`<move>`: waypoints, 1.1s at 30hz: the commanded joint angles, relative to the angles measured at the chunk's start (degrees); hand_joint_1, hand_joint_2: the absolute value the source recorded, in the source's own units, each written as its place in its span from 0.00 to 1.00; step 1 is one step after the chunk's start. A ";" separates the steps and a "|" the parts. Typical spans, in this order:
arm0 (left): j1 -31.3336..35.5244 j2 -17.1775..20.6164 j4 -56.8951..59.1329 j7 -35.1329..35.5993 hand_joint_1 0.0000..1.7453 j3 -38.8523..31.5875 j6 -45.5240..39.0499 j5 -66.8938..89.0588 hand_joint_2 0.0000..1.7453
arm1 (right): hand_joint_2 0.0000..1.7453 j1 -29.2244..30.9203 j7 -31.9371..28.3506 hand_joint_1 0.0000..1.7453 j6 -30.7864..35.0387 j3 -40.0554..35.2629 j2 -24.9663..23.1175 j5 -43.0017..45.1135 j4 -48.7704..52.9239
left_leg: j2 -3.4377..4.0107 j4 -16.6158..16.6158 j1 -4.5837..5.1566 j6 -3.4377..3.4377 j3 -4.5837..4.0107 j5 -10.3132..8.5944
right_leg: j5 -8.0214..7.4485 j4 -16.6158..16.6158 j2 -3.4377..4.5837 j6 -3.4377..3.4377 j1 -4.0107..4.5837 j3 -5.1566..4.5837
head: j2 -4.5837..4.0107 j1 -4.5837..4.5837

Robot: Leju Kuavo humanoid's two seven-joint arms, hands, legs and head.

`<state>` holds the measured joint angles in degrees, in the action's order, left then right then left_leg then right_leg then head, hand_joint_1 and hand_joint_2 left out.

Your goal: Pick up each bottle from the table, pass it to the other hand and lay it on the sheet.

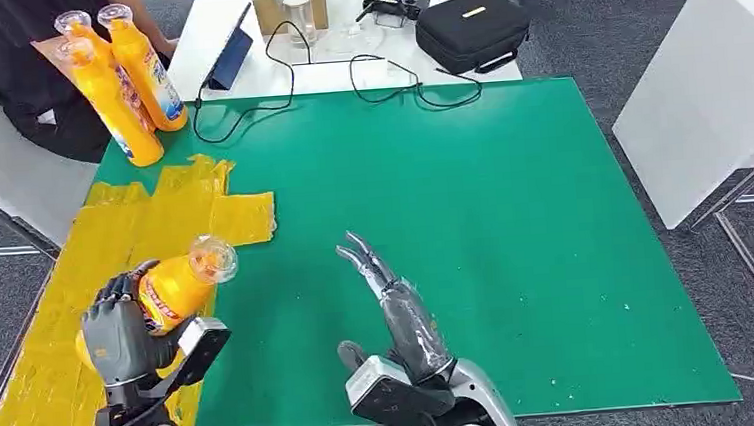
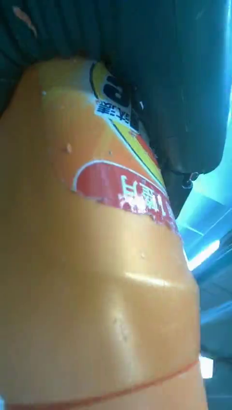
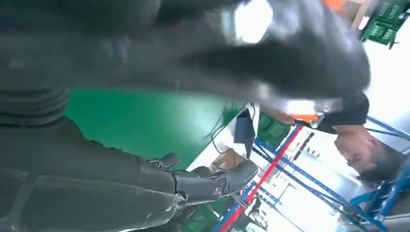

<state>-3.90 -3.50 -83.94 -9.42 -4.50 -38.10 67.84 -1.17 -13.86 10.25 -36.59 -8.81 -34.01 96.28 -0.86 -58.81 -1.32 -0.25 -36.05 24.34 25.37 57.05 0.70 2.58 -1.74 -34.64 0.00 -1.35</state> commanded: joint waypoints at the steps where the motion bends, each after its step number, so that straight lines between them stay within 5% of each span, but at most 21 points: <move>1: 2.69 1.81 15.31 9.03 1.00 -1.07 -1.90 22.16 1.00 | 0.00 0.99 -0.04 0.00 -1.15 -0.75 4.84 1.57 -1.18 | -0.02 0.22 0.04 -0.07 0.44 0.01 | 0.04 -0.21 -0.15 -0.18 0.02 0.46 | 0.00 0.00; 2: 3.75 9.40 20.96 19.71 1.00 9.29 -1.90 22.16 1.00 | 0.00 1.49 -0.26 0.00 -1.47 -1.01 5.11 2.31 -1.59 | -0.02 0.14 0.01 -0.04 0.28 -0.01 | 0.01 -0.15 -0.12 -0.13 0.03 0.32 | 0.00 0.02; 4: 6.89 13.01 26.68 29.28 1.00 20.39 -1.90 22.16 1.00 | 0.00 1.98 -0.21 0.00 -1.67 -1.16 5.46 2.80 -1.85 | -0.02 0.28 0.02 -0.05 0.52 -0.02 | 0.03 -0.24 -0.19 -0.24 0.05 0.55 | 0.00 0.00; 11: 9.43 10.27 35.29 22.47 1.00 14.23 -0.17 22.16 1.00 | 0.00 2.72 0.40 0.00 -2.35 -0.81 5.54 3.61 -2.43 | 0.01 0.15 -0.04 -0.06 0.38 0.01 | 0.02 -0.17 -0.12 -0.16 0.08 0.44 | 0.00 -0.02; 12: 10.76 9.92 37.92 20.16 0.02 12.84 0.22 21.24 1.00 | 0.00 2.90 0.46 0.00 -2.25 -0.49 5.40 3.61 -2.86 | 0.10 0.22 -0.05 -0.10 0.59 0.04 | 0.01 -0.27 -0.09 -0.24 0.12 0.63 | 0.00 -0.05; 14: 13.27 10.63 42.05 20.13 0.00 13.81 -1.03 22.16 1.00 | 0.00 3.24 0.68 0.00 -2.47 -0.13 5.17 3.63 -3.35 | 0.01 0.14 -0.02 -0.08 0.36 0.00 | 0.00 -0.19 -0.12 -0.13 0.06 0.44 | 0.00 0.02; 15: 14.38 11.03 43.45 20.24 0.00 14.87 -1.49 22.16 0.00 | 0.00 3.39 0.75 0.00 -2.54 0.16 4.99 3.68 -3.52 | -0.09 0.20 0.02 -0.09 0.46 -0.04 | 0.00 -0.21 -0.22 -0.17 0.03 0.58 | 0.00 0.00; 24: 12.16 15.73 32.49 27.35 0.00 20.51 -1.90 22.16 0.00 | 0.00 5.93 1.44 0.00 -5.66 1.48 2.15 3.52 -6.00 | 0.02 0.15 0.00 0.02 0.66 -0.09 | -0.11 -0.11 -0.09 -0.24 0.07 0.70 | 0.00 -0.02; 26: 8.57 12.62 22.25 21.15 0.00 12.20 -1.90 19.68 0.00 | 0.00 7.11 1.86 0.00 -6.56 1.76 1.09 3.58 -7.01 | -0.16 0.09 -0.01 0.06 0.60 -0.15 | -0.06 -0.05 -0.20 -0.16 0.04 0.69 | 0.00 0.00; 33: 8.57 12.62 22.25 21.15 0.00 12.20 -1.90 19.68 0.00 | 0.00 7.11 1.86 0.00 -6.56 1.76 1.09 3.58 -7.01 | -0.15 0.10 -0.05 0.03 0.50 -0.17 | -0.11 -0.11 -0.25 -0.35 0.10 0.61 | 0.00 0.00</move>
<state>5.73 9.73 -58.42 12.15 10.06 -38.27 87.73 3.28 -12.22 3.80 -35.91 -7.54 -30.56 93.81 -1.16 -58.77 -1.33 -0.14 -35.75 24.11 25.24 57.06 0.43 2.40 -1.74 -34.23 0.00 -1.36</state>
